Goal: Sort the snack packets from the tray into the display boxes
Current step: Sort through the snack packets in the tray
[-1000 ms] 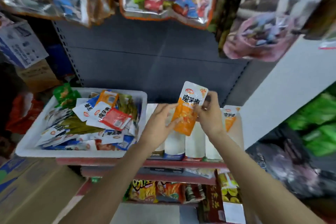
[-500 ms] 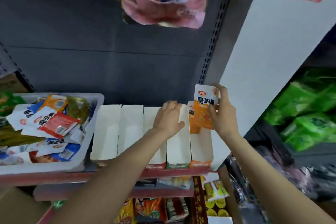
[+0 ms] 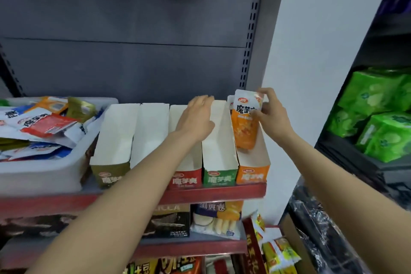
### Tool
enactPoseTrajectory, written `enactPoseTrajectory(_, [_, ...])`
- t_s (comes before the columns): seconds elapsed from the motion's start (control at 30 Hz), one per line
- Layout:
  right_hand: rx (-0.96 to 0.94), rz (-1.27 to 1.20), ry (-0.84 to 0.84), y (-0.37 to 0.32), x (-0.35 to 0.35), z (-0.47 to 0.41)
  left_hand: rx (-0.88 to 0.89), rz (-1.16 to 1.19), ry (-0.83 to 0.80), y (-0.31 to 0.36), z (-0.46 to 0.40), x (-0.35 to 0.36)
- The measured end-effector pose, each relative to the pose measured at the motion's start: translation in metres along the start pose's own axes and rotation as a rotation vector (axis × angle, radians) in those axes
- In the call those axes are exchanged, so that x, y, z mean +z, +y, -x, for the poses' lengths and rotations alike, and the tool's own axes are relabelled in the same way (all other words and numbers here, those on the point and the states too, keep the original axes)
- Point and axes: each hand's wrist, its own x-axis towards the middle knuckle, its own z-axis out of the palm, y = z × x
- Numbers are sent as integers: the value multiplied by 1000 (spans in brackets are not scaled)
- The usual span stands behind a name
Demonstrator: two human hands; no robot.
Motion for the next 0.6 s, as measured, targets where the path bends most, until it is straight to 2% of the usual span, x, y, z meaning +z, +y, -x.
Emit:
enactPoseTrajectory(0.23, [4, 56, -7, 0, -6, 6, -3, -5, -48, 2, 15, -2])
enactPoseTrajectory(0.43, [-11, 61, -5, -5, -1, -10, -44, -28, 19, 0, 7, -5])
enactPoseTrajectory(0.6, [-70, 241, 33, 1, 6, -21, -26, 12, -39, -6, 2, -3])
